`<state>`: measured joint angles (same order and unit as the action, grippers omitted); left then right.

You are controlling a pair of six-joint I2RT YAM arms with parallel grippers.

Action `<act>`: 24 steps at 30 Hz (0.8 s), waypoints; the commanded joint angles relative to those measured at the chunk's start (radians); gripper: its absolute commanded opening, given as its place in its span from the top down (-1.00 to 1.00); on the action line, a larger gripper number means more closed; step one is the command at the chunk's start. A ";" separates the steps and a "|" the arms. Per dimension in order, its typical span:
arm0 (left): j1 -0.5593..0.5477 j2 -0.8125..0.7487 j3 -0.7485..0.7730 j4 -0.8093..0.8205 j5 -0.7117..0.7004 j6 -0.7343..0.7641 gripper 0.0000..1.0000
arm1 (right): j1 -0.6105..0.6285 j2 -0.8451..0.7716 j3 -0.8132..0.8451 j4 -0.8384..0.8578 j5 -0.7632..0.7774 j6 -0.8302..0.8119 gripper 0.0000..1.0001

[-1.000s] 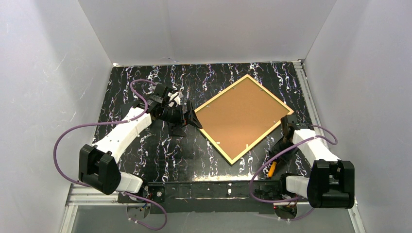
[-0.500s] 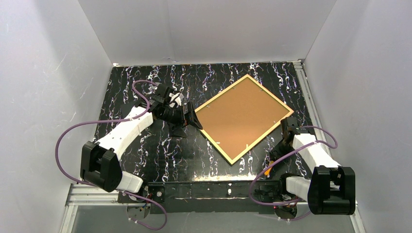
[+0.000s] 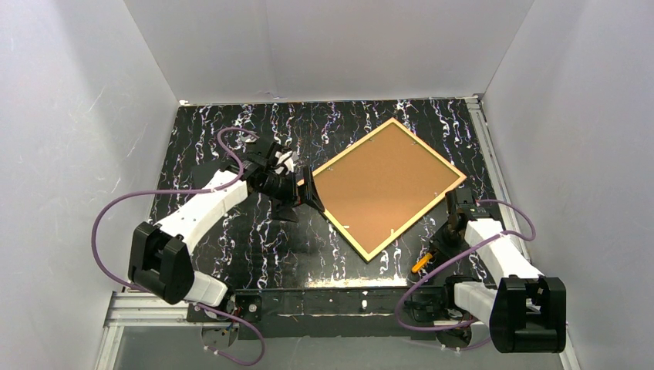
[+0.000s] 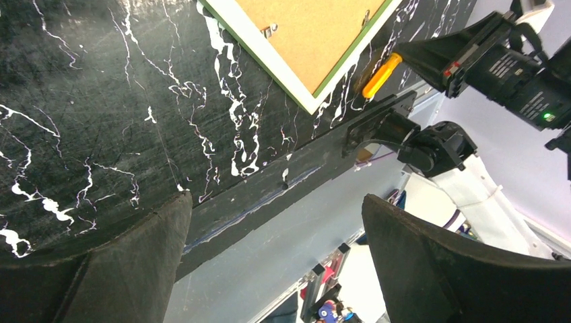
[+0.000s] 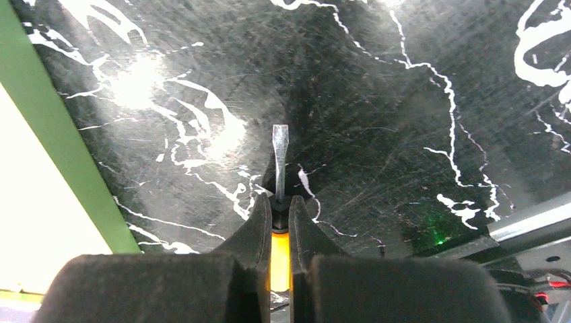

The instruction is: Take the photo out of the frame

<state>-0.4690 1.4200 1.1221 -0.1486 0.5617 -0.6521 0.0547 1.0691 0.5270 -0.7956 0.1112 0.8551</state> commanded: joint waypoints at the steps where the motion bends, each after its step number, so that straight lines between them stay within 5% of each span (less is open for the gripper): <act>1: -0.035 0.028 0.030 -0.105 -0.003 0.041 -0.96 | 0.007 -0.031 -0.009 0.051 -0.031 -0.022 0.97; 9: -0.064 0.110 0.191 -0.106 0.097 -0.060 -0.96 | 0.036 -0.156 0.012 0.070 -0.132 -0.102 0.97; 13: -0.065 0.211 0.236 0.054 0.272 -0.211 -0.96 | 0.089 -0.264 0.014 0.180 -0.266 -0.146 0.97; 18: -0.065 0.338 0.207 0.307 0.450 -0.354 -0.92 | 0.277 -0.261 0.054 0.369 -0.427 -0.195 0.97; 24: -0.066 0.310 0.080 0.427 0.463 -0.385 -0.90 | 0.625 -0.092 0.151 0.587 -0.330 -0.132 0.97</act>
<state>-0.5278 1.7809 1.2449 0.2199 0.9176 -0.9840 0.5377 0.8936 0.5915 -0.4236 -0.2237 0.7055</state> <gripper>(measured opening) 0.930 0.076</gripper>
